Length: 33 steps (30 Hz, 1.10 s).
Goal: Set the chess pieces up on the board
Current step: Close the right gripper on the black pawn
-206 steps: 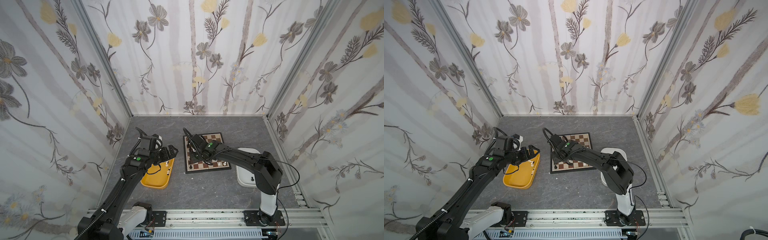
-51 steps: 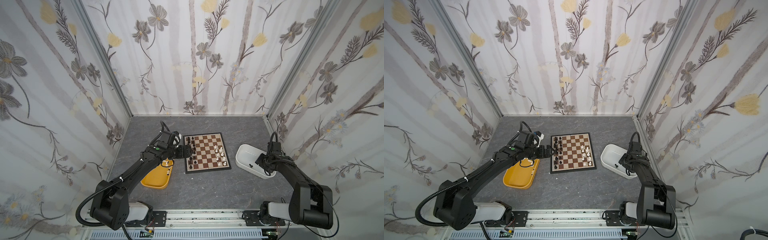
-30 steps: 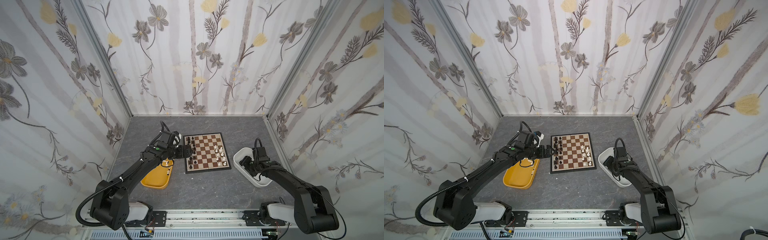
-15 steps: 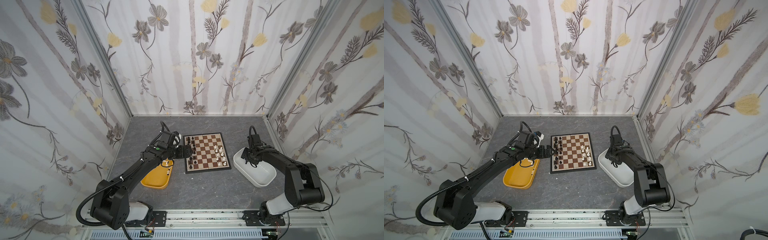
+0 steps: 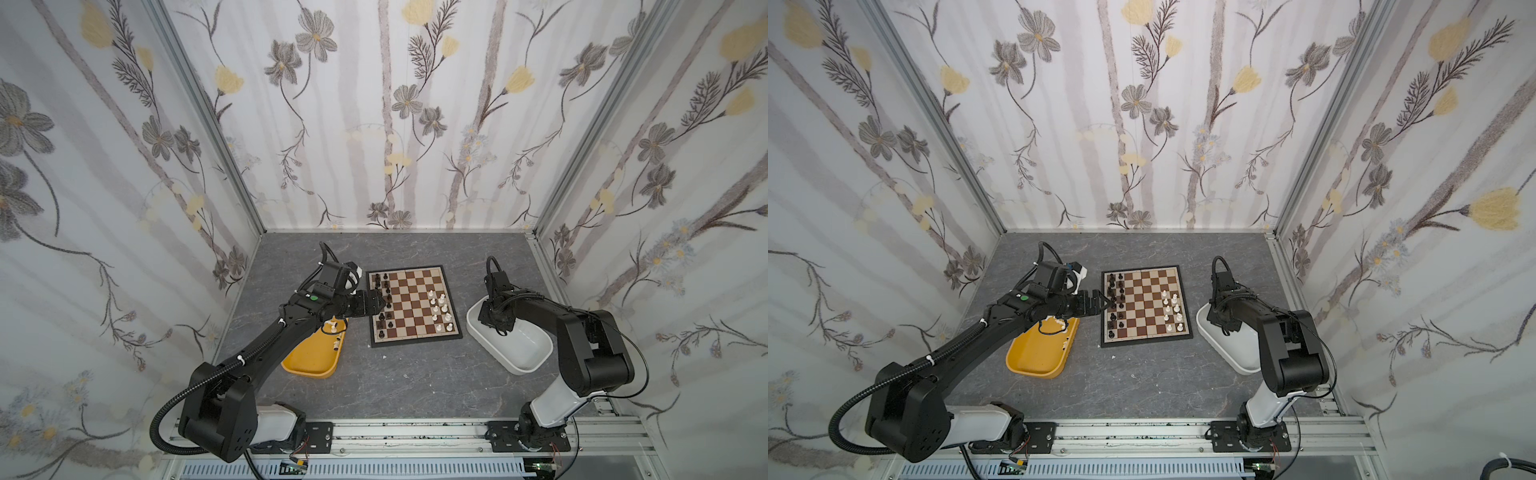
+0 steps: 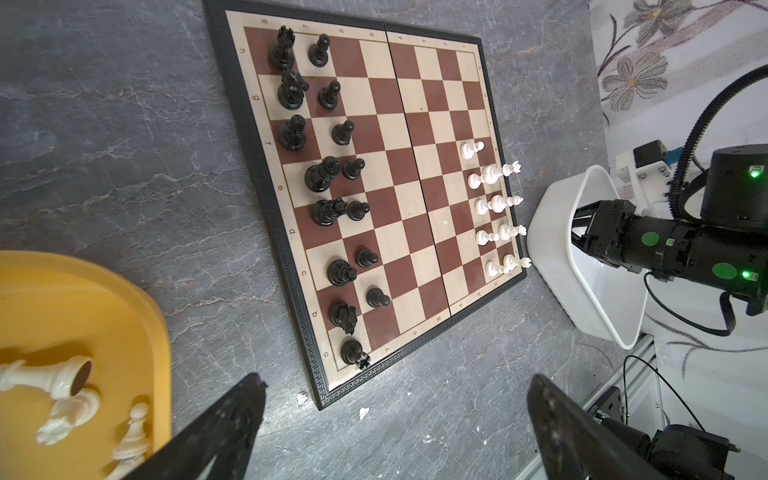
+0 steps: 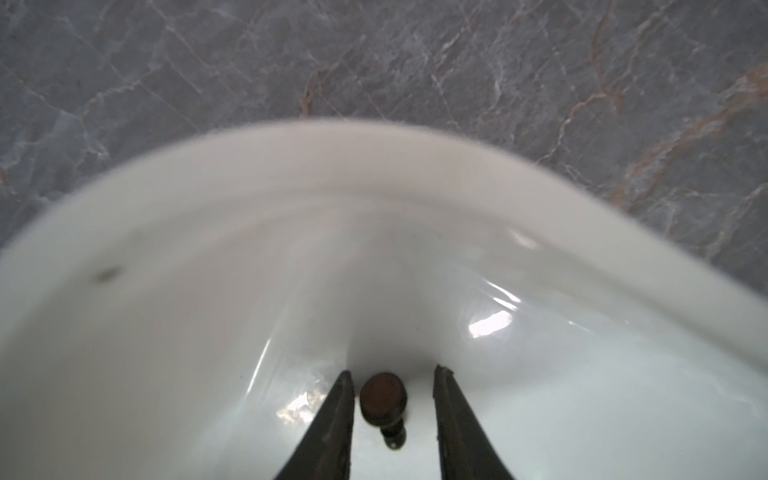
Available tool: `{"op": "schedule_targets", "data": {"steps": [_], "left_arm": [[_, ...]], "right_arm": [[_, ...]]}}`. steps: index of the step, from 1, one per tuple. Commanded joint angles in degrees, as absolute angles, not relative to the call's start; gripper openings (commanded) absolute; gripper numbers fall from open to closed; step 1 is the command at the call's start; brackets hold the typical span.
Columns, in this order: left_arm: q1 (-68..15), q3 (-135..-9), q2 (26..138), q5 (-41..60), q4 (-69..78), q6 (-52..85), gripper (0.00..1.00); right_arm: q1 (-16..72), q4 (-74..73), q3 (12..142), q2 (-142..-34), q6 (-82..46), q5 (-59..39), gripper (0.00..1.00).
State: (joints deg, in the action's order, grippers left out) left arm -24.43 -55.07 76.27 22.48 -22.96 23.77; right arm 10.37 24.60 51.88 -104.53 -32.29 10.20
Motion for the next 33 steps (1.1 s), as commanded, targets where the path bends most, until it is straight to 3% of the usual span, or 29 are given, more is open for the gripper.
{"op": "schedule_targets", "data": {"steps": [1,7,33], "left_arm": [[-24.3,-55.2,76.0,21.9,-22.4,23.3,1.00],[-24.3,-55.3,75.9,21.9,-22.4,23.3,1.00],[-23.9,-55.8,75.7,26.8,-20.3,24.9,1.00]], "right_arm": [[10.4,24.6,52.5,-105.4,-31.4,12.2,0.32],[10.4,25.2,52.1,-105.2,-32.0,11.5,0.24],[7.6,24.5,50.6,-101.3,-34.8,6.9,0.19]]}}
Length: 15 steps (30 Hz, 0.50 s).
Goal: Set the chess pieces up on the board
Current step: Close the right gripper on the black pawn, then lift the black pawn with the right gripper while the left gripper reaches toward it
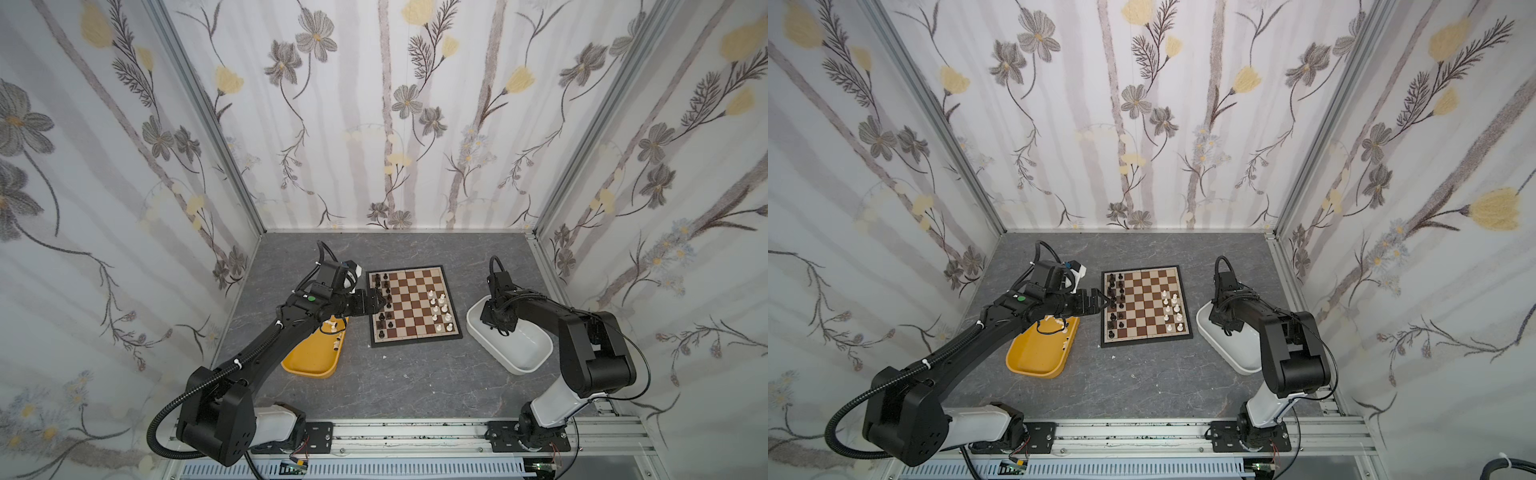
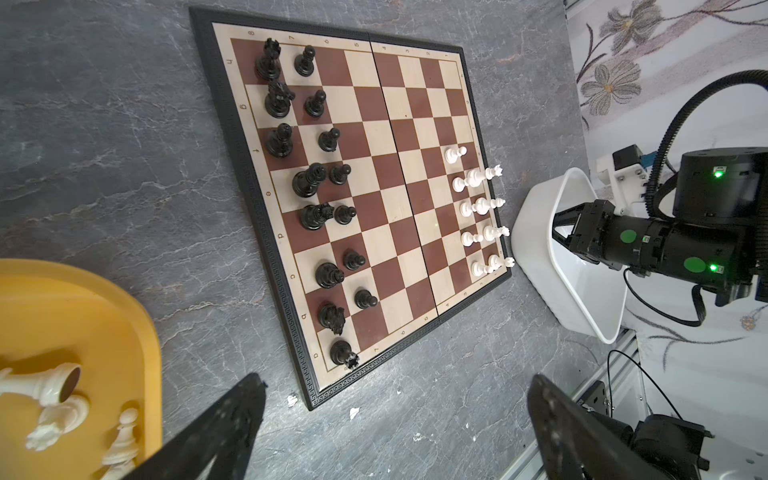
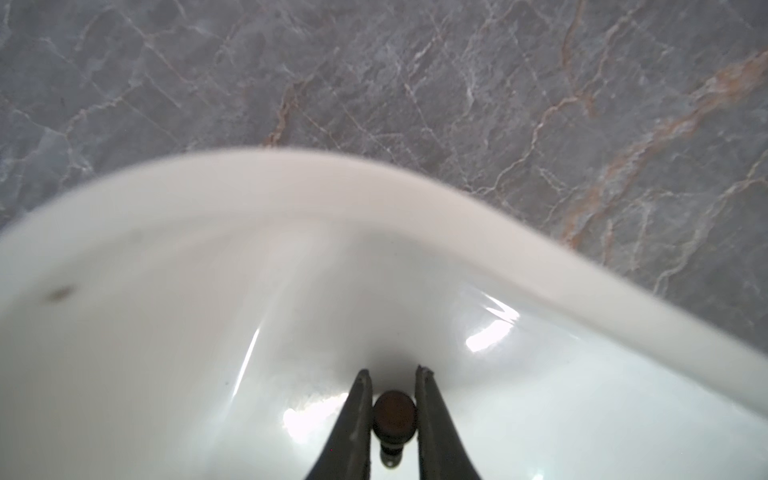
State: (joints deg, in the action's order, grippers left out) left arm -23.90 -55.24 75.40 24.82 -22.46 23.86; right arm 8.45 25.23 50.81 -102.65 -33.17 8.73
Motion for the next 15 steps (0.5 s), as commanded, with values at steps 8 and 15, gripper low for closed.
{"op": "schedule_targets", "data": {"steps": [8,15], "left_arm": [[-31.7,-60.5,84.4,29.9,-9.3,31.5,1.00],[-42.0,-75.3,102.5,31.6,-1.6,33.8,0.96]], "right_arm": [[2.7,21.1,48.5,-95.3,-39.5,-2.9,0.19],[-0.6,20.0,45.5,-87.3,-45.2,-10.4,0.18]]}}
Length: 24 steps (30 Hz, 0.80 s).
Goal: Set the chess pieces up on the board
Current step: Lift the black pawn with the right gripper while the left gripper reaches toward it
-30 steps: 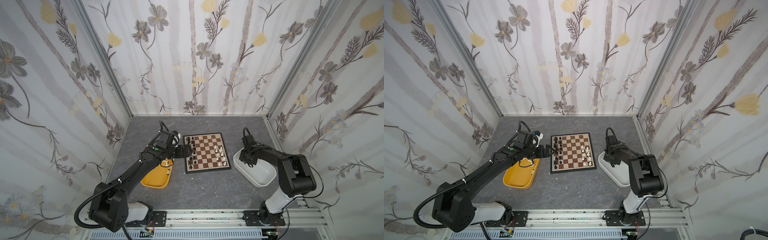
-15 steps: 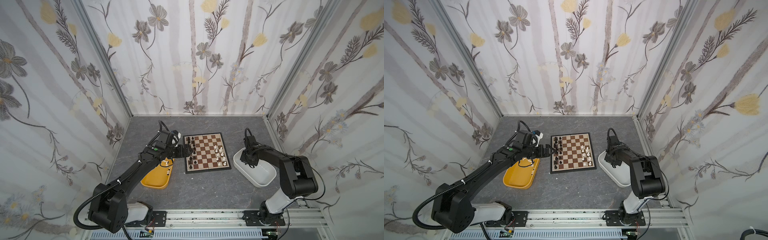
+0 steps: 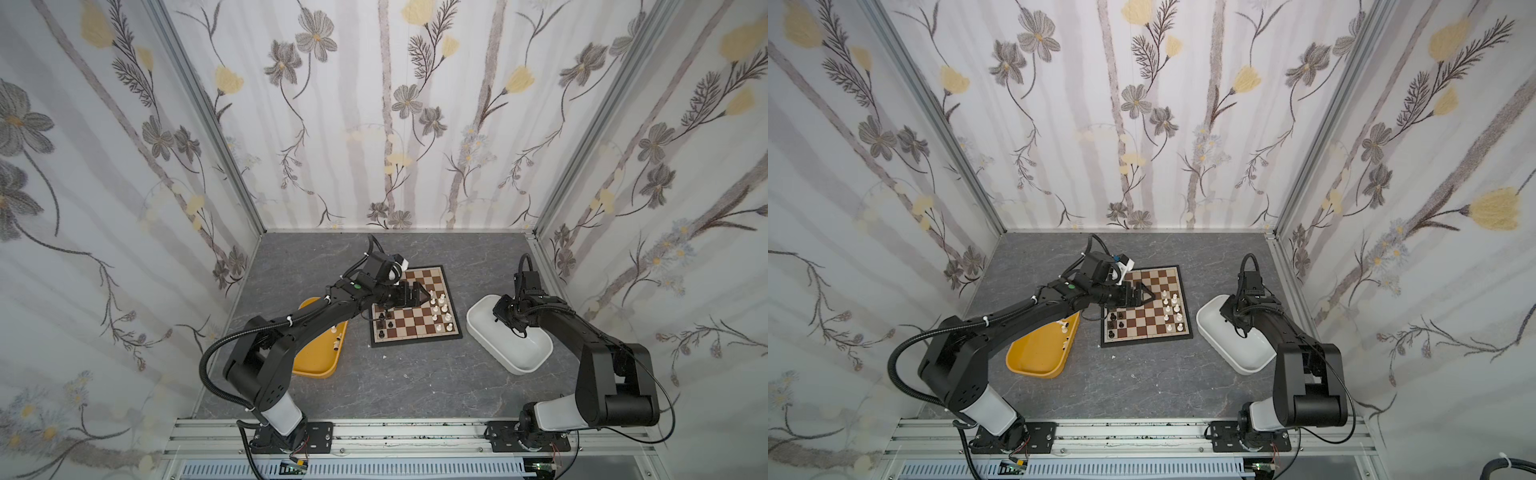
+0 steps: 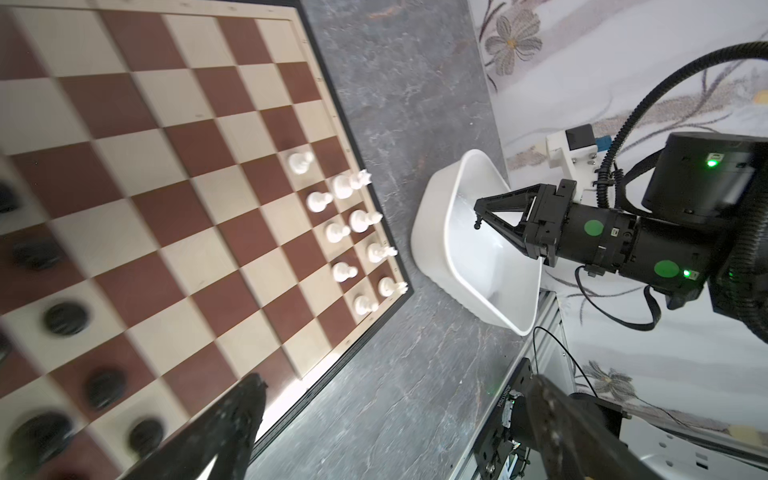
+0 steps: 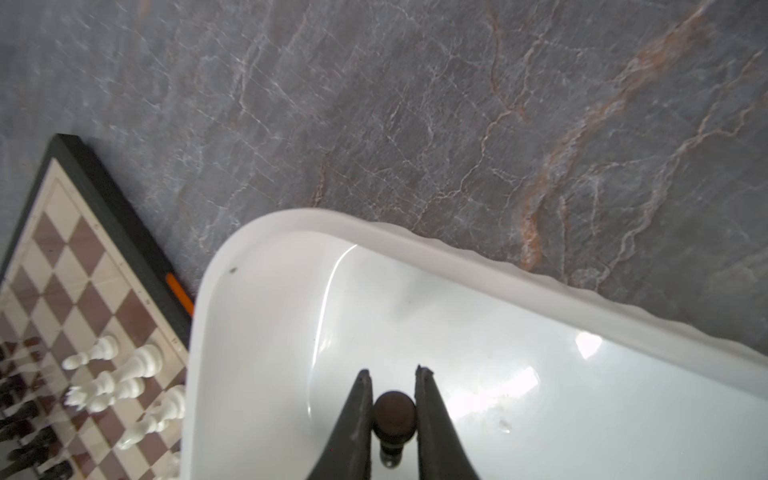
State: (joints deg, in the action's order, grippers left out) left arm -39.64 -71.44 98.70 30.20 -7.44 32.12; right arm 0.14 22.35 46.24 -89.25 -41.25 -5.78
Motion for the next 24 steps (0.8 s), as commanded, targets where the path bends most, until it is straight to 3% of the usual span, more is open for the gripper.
{"op": "schedule_targets", "data": {"steps": [1,12,24], "left_arm": [[-43.2,-77.8,105.1,31.7,-0.9,33.8,0.95],[-49.4,-95.1,126.1,38.4,12.7,38.6,0.68],[-51.9,-92.6,128.7,43.4,23.4,44.7,0.54]], "right_arm": [[-1.3,19.7,44.6,-85.8,-46.4,-11.9,0.18],[-4.4,12.5,34.7,-71.0,-61.5,-23.8,0.18],[-6.9,7.2,29.4,-65.7,-68.1,-25.9,0.19]]}}
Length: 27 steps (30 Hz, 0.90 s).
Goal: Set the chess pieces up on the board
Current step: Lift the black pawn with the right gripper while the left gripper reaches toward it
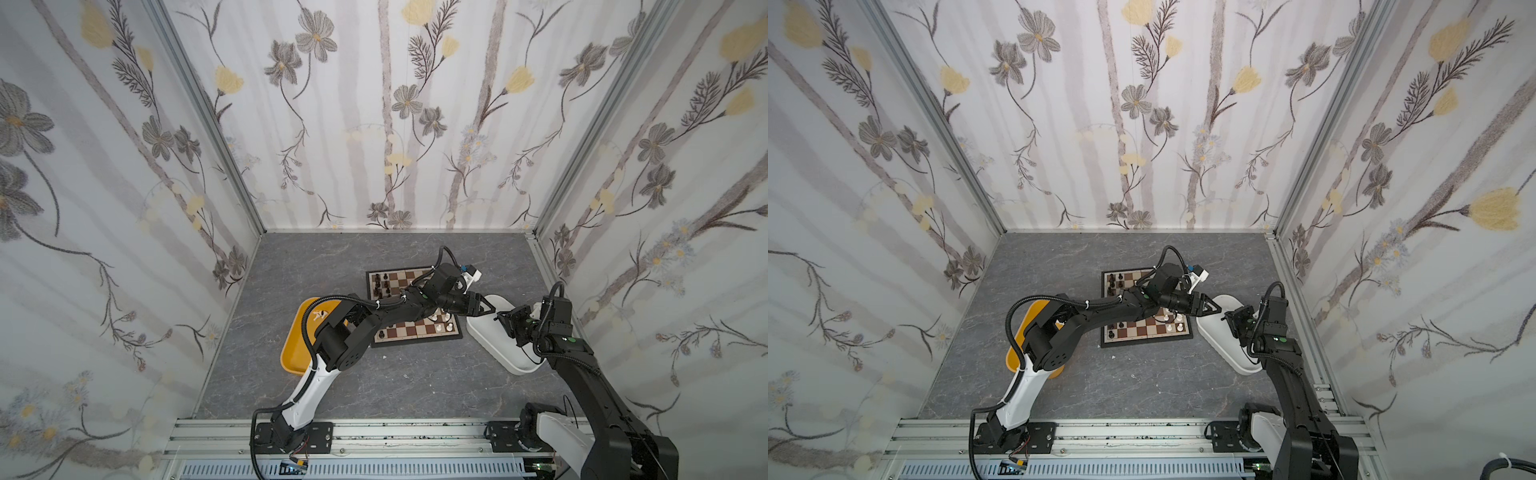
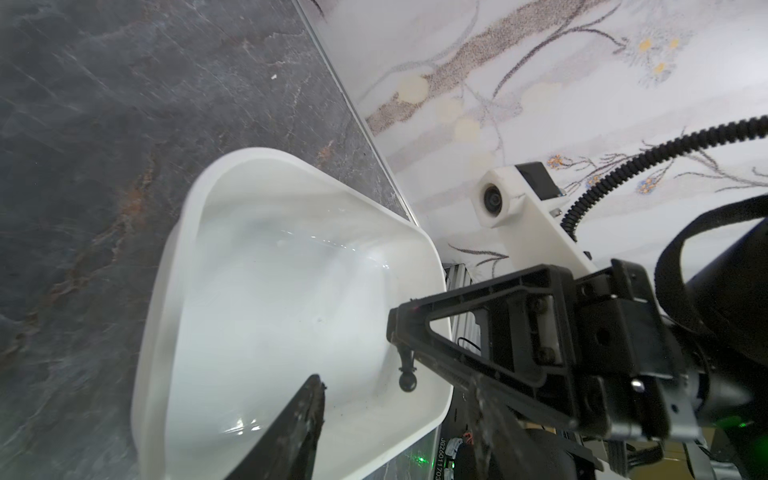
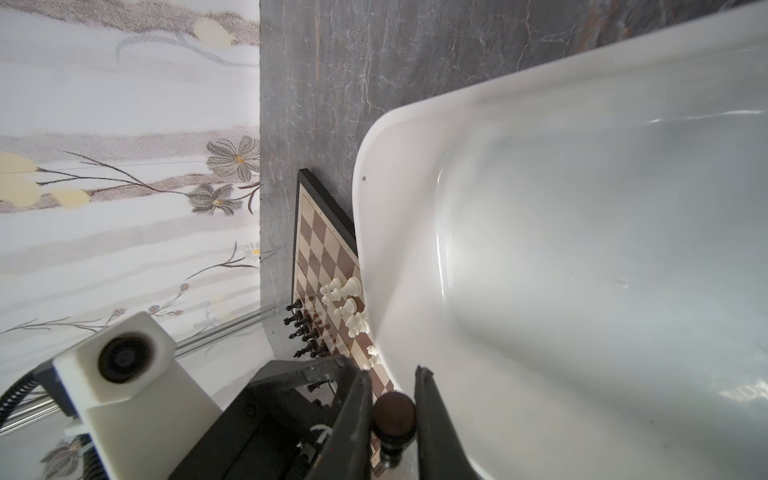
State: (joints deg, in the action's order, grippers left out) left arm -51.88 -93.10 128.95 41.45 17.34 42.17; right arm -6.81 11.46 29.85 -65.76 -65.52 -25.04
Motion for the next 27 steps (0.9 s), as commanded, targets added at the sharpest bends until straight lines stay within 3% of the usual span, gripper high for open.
{"op": "schedule_targets", "data": {"steps": [1,7,27], "left_arm": [[-51.9,-92.6,128.8,43.5,23.4,44.9,0.52],[-52.3,-92.4,129.5,44.1,24.7,46.4,0.44],[-53.3,-92.9,130.8,44.0,25.1,48.1,0.32]], "right_arm": [[-7.1,6.8,29.3,-66.0,-68.6,-26.3,0.19],[-7.1,5.0,29.0,-66.4,-69.3,-27.2,0.19],[-7.1,3.2,27.5,-65.2,-70.7,-28.4,0.19]]}}
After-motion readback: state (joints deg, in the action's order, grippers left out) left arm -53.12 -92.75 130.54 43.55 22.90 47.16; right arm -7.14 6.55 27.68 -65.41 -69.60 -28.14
